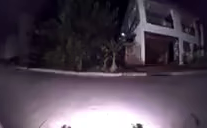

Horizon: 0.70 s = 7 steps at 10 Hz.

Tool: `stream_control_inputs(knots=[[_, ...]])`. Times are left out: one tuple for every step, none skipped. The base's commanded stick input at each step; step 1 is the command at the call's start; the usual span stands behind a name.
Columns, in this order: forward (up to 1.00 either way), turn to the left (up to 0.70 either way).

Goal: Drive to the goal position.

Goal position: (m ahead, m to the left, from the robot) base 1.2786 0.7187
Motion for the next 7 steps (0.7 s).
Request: stream_control_inputs(knots=[[0.45, 0.27], [0.45, 0.27], [0.45, 0.27], [0.45, 0.27], [0.45, 0.27], [0.45, 0.27], [0.45, 0.27]])
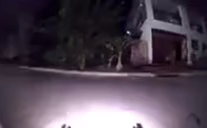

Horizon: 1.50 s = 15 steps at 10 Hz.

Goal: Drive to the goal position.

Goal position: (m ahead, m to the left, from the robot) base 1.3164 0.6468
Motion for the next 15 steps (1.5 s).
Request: stream_control_inputs(knots=[[0.45, 0.27], [0.45, 0.27], [0.45, 0.27], [0.45, 0.27], [0.45, 0.27], [0.45, 0.27], [0.45, 0.27], [0.45, 0.27], [0.45, 0.27], [0.45, 0.27], [0.45, 0.27], [0.45, 0.27], [0.45, 0.26], [0.45, 0.12], [0.45, 0.00]])
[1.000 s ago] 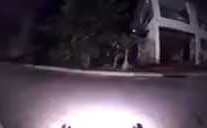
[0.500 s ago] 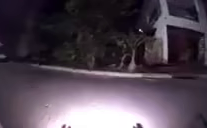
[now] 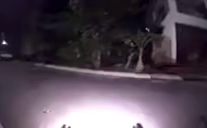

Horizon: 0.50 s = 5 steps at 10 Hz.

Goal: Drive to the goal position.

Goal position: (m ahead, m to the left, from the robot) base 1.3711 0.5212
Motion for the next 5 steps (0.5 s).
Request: stream_control_inputs(knots=[[0.45, 0.00], [0.45, 0.00], [0.45, 0.00], [0.45, 0.00], [0.45, 0.00]])
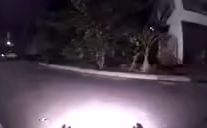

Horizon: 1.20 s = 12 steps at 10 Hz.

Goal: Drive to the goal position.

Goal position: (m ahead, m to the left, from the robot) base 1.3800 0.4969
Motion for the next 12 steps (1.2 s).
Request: stream_control_inputs(knots=[[0.45, 0.00], [0.45, 0.00], [0.45, 0.00], [0.45, 0.00], [0.45, 0.00], [0.45, 0.03], [0.45, 0.16], [0.45, 0.27], [0.45, 0.27], [0.45, 0.27], [0.45, 0.27], [0.45, 0.27]])
